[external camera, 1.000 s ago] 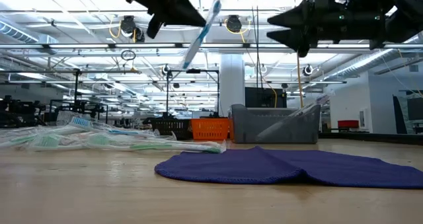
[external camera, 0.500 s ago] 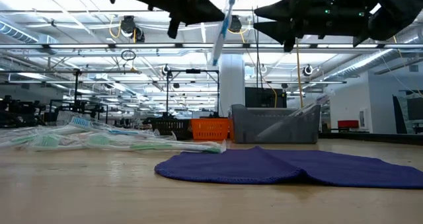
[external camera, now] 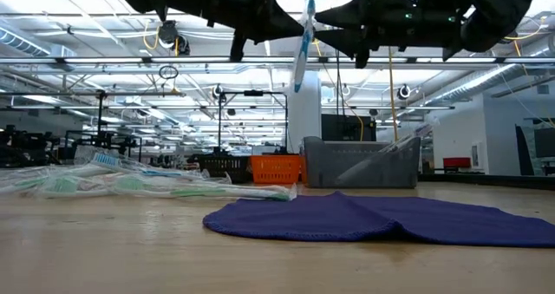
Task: Pick & Place Toothbrushes
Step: Put the blue toothbrush into the white basket
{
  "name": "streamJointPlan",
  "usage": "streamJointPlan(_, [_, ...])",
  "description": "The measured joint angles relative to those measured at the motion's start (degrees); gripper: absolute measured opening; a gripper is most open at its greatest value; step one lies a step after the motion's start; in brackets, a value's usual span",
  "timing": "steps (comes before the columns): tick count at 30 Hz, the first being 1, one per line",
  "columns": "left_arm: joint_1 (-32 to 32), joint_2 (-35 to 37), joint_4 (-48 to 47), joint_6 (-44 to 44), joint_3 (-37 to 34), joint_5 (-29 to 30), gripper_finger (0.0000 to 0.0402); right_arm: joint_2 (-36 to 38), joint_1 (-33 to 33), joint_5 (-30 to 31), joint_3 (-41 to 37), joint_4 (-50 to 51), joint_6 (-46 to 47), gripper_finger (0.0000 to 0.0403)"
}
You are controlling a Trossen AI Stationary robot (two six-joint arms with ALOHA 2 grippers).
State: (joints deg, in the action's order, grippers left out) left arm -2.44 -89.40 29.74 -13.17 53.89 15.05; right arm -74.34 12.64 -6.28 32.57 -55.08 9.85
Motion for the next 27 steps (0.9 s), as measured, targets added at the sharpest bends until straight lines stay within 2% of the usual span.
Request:
streamJointPlan(11, [0.00,-1.58,0.50,0.59,0.00,-0.09,0.0000,-3.14,0.13,0.31,3.11,0.08,0.00,0.0197])
streamJointPlan(15, [0.04,-1.61,0.40,0.70,0.00,-0.04,0.0000,-3.14,0.15,0.42,3.11,0.47,-0.02,0.0139])
streamJointPlan(20, [0.04,-1.60,0.39,0.92,0.00,0.04,0.0001,-3.14,0.13,0.25,3.11,0.66,-1.90,0.0019])
streamJointPlan(27, [0.04,-1.60,-0.15,2.23,0.00,0.19,0.0014,-2.94,0.37,0.46,3.09,1.76,-3.94,0.0007])
